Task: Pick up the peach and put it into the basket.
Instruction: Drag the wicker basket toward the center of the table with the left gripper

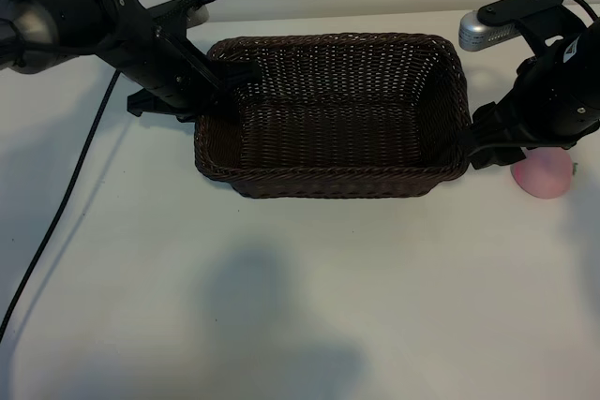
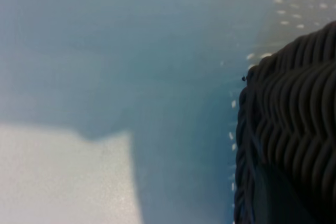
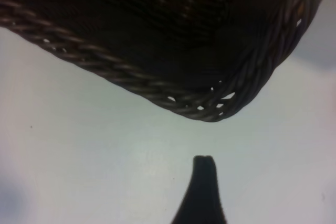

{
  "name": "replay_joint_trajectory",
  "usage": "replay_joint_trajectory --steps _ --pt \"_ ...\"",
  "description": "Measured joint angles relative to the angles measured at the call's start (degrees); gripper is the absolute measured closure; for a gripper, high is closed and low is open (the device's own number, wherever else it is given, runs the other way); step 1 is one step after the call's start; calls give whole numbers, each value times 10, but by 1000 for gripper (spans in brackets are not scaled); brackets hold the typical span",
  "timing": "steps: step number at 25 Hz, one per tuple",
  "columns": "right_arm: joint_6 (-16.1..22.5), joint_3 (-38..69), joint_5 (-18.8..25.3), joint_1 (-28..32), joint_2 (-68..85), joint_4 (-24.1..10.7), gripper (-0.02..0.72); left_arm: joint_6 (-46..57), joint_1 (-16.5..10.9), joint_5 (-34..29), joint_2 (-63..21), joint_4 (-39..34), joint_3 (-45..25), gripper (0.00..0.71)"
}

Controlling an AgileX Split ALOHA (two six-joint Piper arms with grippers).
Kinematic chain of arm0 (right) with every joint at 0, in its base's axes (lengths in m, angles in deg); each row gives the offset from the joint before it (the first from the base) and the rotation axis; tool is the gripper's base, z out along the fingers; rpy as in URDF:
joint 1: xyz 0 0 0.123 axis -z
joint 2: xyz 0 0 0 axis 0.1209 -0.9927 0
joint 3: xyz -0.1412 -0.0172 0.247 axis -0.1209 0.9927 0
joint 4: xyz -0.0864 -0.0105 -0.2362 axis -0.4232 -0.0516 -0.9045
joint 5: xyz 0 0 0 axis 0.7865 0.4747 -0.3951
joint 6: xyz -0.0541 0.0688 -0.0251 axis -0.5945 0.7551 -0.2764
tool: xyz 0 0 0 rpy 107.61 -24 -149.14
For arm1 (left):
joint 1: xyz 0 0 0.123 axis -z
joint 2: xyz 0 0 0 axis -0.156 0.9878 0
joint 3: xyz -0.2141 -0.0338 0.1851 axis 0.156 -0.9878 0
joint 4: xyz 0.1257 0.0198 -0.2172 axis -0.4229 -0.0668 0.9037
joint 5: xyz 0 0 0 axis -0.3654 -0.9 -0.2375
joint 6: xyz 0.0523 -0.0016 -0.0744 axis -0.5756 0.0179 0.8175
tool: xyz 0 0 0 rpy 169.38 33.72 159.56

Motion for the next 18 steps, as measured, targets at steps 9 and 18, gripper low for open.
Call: replay_joint_trajectory --steps 9,18 --pt "0 0 0 0 0 0 108 0 0 -1 -15 8 1 191" --pt "0 0 0 0 0 0 108 38 0 -54 -97 -68 5 102"
